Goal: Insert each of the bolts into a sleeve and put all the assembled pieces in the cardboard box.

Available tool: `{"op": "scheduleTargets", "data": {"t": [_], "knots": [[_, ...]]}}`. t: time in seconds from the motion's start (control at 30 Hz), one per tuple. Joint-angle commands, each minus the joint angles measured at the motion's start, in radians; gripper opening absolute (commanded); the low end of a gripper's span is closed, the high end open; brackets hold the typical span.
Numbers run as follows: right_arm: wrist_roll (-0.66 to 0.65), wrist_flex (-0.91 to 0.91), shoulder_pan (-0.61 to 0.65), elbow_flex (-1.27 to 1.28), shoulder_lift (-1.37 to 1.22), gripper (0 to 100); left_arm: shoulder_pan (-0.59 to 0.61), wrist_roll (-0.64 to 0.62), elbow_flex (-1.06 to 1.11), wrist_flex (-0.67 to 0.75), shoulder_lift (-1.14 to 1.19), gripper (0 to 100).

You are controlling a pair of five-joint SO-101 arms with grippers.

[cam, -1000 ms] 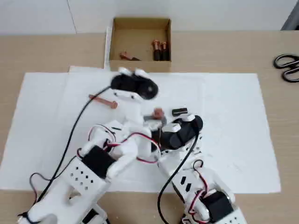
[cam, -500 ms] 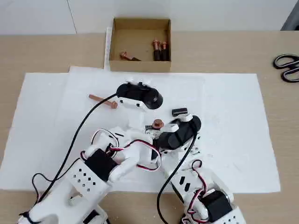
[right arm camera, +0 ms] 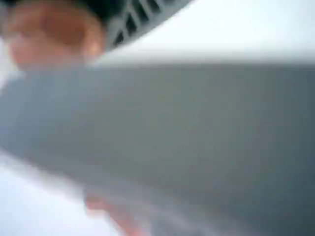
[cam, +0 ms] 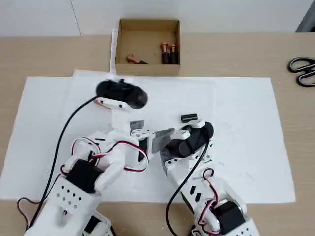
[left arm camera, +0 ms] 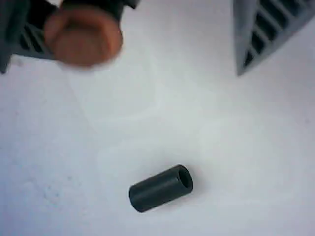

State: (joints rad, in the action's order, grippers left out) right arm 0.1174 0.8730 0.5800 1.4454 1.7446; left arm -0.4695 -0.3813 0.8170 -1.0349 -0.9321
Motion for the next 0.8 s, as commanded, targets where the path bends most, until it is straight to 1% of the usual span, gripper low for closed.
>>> {"op": "scheduleTargets", "data": {"t": [0.0, 0.1, 0.23, 0.3, 0.4, 0.53, 0.67, 0.77], "knots": [[-0.002, -0.027, 0.002, -0.018, 0.016, 0.4, 0.008, 0.011, -0.024, -0.002, -0.028, 30], [-0.002, -0.027, 0.002, -0.018, 0.016, 0.4, 0.008, 0.044, -0.024, -0.002, -0.029, 30], [-0.002, -0.027, 0.002, -0.018, 0.016, 0.4, 0.021, 0.049, -0.038, -0.002, -0.031, 30], [-0.002, -0.027, 0.002, -0.018, 0.016, 0.4, 0.092, 0.071, -0.076, -0.018, -0.031, 30], [-0.002, -0.027, -0.019, -0.017, 0.016, 0.4, 0.241, 0.123, -0.153, -0.081, -0.031, 30], [-0.002, -0.025, -0.064, -0.02, 0.016, 0.4, 0.416, 0.235, -0.22, -0.195, -0.031, 30], [-0.002, -0.022, -0.131, -0.021, 0.007, 0.4, 0.54, 0.298, -0.243, -0.305, -0.031, 30], [-0.002, -0.019, -0.222, -0.049, 0.007, 0.4, 0.621, 0.313, -0.283, -0.359, -0.031, 30]]}}
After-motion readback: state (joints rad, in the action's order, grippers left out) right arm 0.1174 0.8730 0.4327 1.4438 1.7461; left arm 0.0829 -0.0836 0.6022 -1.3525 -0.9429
